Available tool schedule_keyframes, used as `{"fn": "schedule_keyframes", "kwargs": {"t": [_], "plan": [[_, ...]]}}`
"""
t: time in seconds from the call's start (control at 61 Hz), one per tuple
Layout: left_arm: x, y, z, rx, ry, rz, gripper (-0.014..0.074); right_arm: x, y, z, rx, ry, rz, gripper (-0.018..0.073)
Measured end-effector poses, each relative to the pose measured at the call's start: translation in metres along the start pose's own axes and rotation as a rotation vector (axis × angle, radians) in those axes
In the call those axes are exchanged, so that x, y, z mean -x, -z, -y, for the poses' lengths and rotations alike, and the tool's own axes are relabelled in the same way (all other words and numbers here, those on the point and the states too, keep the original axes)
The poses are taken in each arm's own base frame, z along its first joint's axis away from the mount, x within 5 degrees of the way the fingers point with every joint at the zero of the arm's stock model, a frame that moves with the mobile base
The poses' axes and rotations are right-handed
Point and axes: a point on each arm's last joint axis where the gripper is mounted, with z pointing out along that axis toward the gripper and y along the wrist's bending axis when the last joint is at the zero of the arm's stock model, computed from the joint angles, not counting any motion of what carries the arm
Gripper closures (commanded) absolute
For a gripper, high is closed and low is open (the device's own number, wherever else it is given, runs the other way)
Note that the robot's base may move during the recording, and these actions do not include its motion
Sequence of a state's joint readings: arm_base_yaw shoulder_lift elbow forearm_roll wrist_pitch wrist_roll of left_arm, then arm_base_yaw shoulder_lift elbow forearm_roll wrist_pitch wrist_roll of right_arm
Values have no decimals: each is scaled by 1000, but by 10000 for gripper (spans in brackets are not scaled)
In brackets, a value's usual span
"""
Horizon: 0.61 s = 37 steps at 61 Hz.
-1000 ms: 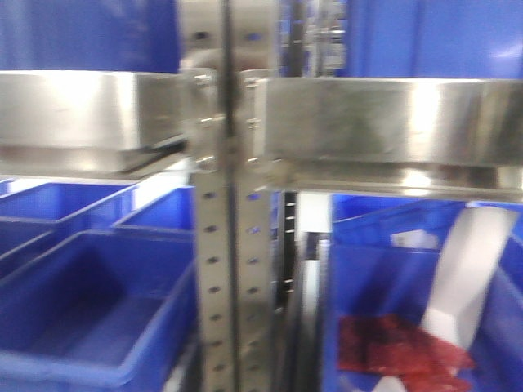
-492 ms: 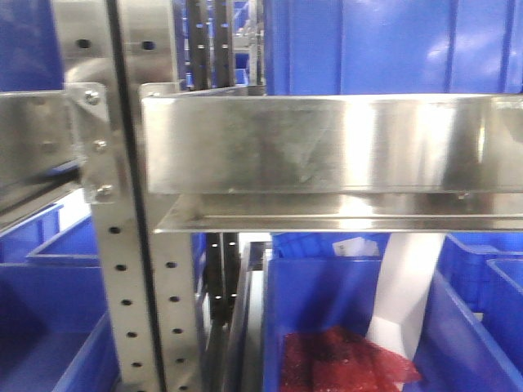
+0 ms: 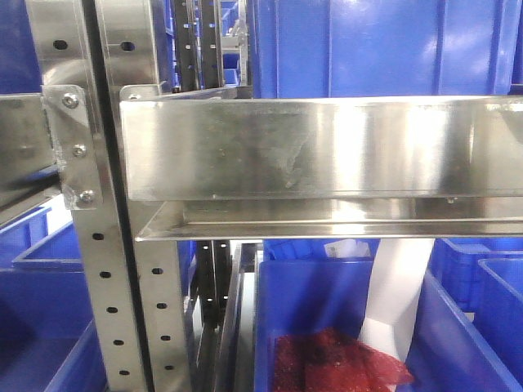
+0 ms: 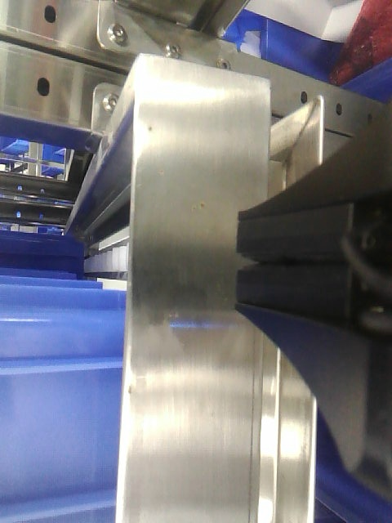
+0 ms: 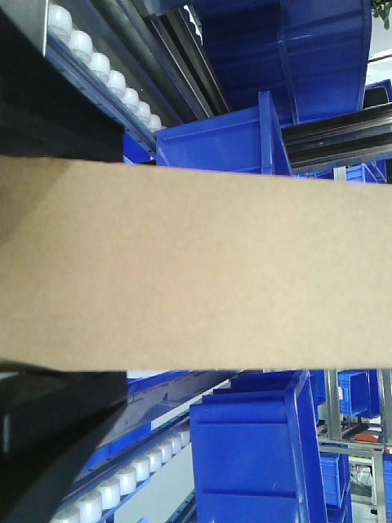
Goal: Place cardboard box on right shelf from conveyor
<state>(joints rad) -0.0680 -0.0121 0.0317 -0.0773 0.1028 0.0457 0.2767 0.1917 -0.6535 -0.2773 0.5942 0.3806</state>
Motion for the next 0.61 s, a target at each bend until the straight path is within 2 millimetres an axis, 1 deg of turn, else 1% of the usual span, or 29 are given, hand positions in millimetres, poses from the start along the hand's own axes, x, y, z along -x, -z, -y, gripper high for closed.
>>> {"fn": "schedule_keyframes", "kwargs": {"t": [0.607], "plan": [[0,0,0,0,0,0,713,0,0,0,0,0,0,405]]}}
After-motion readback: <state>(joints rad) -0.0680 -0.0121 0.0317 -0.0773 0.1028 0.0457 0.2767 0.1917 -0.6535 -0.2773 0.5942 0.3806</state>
